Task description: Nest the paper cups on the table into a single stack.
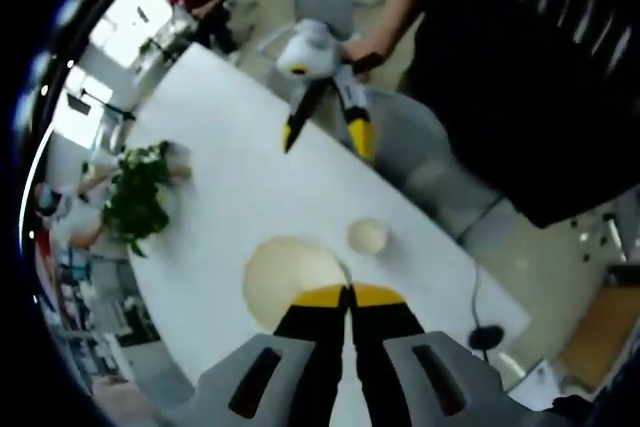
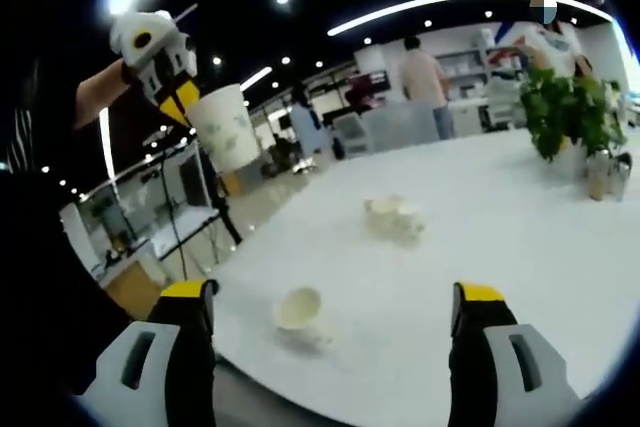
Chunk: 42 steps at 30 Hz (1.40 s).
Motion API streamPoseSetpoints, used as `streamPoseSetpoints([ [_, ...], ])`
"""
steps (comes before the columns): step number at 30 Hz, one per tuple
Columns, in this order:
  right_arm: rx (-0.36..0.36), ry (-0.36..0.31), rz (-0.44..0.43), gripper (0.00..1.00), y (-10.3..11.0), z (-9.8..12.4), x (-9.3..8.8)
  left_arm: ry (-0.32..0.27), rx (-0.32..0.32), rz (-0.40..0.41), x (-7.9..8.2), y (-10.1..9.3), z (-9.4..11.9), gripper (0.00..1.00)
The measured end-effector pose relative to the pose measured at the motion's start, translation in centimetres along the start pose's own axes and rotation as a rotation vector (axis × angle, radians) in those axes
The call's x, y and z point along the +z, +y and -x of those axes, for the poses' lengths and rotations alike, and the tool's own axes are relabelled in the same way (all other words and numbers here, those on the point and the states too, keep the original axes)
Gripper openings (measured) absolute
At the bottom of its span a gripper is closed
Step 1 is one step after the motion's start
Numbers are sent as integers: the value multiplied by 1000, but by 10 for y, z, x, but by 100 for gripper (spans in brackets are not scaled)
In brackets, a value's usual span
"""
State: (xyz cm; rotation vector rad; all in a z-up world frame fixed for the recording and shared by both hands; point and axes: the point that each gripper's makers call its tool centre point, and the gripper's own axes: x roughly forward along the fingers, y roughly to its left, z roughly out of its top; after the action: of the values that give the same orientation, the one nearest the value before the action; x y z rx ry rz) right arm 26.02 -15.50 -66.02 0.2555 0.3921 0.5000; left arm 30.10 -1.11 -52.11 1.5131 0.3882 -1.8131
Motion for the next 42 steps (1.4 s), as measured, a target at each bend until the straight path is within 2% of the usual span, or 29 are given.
streamPoseSetpoints([
  [6,-19,5,25,96,-7,0,0,-1,-34,7,-1,-8,-12,0],
  [12,-34,11,13,94,-14,-3,-3,0,-80,15,-1,-19,-29,0],
  [17,-40,-2,19,94,-16,-4,2,7,-98,20,-5,-23,-35,0],
  [23,-57,6,33,94,-26,-9,1,-9,-127,38,-4,-29,-47,0],
  [28,-61,-3,30,93,-32,-12,6,3,-136,38,-8,-27,-56,0],
  [34,-58,13,15,93,-34,-15,0,18,-149,69,-18,-28,-74,0],
  [42,-54,24,0,92,-41,-17,-6,2,-157,80,-10,-30,-88,0],
])
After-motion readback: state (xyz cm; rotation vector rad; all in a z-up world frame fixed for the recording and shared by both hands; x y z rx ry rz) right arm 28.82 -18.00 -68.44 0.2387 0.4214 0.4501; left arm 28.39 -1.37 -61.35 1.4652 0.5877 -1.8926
